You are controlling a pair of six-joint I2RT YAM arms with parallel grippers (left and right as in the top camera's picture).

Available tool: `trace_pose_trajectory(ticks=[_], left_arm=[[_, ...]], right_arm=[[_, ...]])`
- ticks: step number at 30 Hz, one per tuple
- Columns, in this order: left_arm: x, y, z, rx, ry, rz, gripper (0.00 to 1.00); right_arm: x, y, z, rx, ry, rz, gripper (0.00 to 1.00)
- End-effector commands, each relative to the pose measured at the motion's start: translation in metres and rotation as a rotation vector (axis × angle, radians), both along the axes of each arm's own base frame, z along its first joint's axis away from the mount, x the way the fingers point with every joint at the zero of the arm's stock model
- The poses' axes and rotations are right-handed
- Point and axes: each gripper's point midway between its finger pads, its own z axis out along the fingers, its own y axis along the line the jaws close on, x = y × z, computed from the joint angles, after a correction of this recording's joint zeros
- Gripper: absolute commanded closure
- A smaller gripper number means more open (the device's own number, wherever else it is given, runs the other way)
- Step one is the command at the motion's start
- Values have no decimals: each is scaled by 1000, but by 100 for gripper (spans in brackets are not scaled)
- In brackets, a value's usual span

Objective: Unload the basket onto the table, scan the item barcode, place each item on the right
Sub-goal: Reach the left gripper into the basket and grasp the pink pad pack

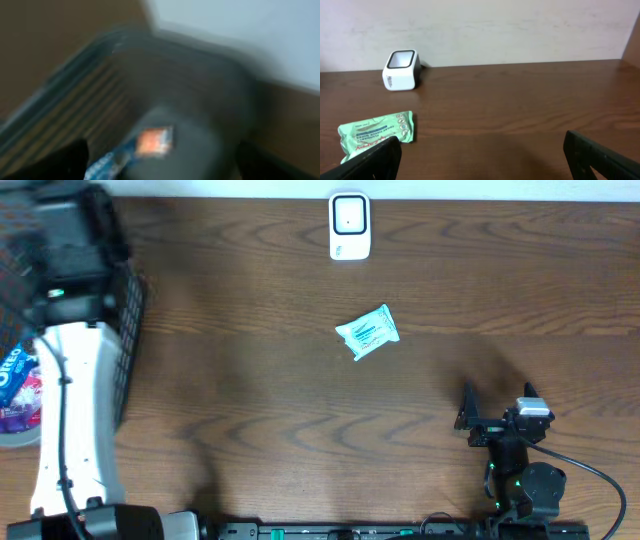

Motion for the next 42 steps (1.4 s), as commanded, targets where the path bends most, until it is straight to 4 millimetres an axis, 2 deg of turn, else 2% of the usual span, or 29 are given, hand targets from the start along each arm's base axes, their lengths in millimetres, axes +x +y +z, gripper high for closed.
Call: trace_pose_trajectory(ticks=[1, 5, 9, 14, 21, 25, 28, 36, 42], left_arm=[[-28, 44, -16, -79, 17, 149, 8], [-58, 78, -41, -119, 119, 242, 8], [-82, 96, -63, -160, 212, 305, 9], [-99, 94, -112, -306, 383, 248, 9], [-131, 100, -175, -473, 593, 302, 14], [-137, 92, -206, -591, 661, 291, 20], [-141, 90, -222, -624, 710, 295, 24], [-149, 84, -255, -670, 794, 301, 24], [-142, 91, -271, -660, 783, 303, 24]], right_arm=[[0, 2, 0, 10, -1, 8, 1], [0, 2, 0, 10, -1, 8, 1], [0, 2, 0, 10, -1, 8, 1], [0, 2, 0, 10, -1, 8, 1], [0, 2, 0, 10, -1, 8, 1], [0, 2, 0, 10, -1, 8, 1], [0, 2, 0, 10, -1, 8, 1], [0, 2, 0, 10, -1, 8, 1], [0, 2, 0, 10, -1, 8, 1]])
